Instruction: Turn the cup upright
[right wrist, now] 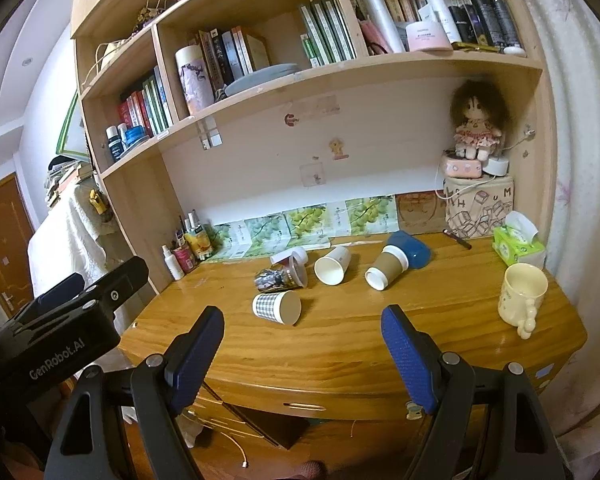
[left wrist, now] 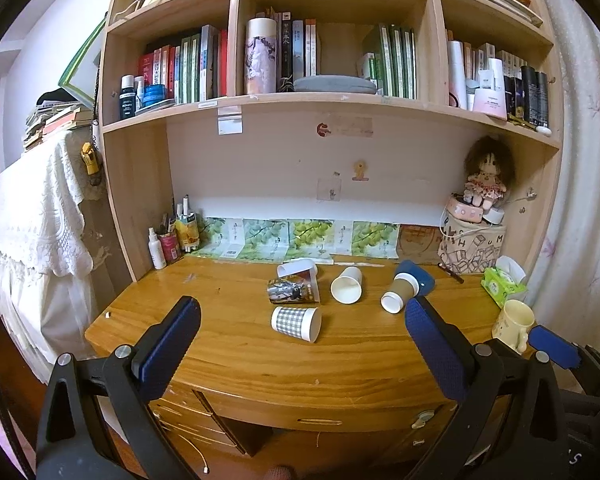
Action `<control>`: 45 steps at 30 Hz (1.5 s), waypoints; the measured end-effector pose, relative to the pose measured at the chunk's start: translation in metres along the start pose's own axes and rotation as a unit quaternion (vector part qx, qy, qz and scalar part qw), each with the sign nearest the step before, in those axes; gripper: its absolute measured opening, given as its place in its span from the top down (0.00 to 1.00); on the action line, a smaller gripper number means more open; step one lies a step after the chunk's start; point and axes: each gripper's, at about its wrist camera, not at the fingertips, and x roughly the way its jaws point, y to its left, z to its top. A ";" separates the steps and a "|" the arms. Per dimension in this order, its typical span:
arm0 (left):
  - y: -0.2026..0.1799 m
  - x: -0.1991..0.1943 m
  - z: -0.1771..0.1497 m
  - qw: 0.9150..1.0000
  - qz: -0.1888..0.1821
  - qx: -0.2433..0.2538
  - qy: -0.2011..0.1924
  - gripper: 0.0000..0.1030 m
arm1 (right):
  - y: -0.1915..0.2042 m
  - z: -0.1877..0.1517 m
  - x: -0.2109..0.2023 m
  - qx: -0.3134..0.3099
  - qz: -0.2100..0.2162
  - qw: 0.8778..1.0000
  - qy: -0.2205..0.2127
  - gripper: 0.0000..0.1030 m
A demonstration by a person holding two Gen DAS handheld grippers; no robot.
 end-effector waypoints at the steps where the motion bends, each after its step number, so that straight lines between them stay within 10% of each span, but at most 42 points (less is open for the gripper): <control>1: 0.000 0.002 0.000 1.000 0.002 0.001 0.002 0.01 | 0.000 0.000 0.001 0.001 0.001 1.000 0.002 0.21; 45: 0.028 0.224 0.065 0.989 -0.037 0.040 0.139 0.01 | -0.014 0.070 0.202 0.100 -0.011 0.991 0.083 0.21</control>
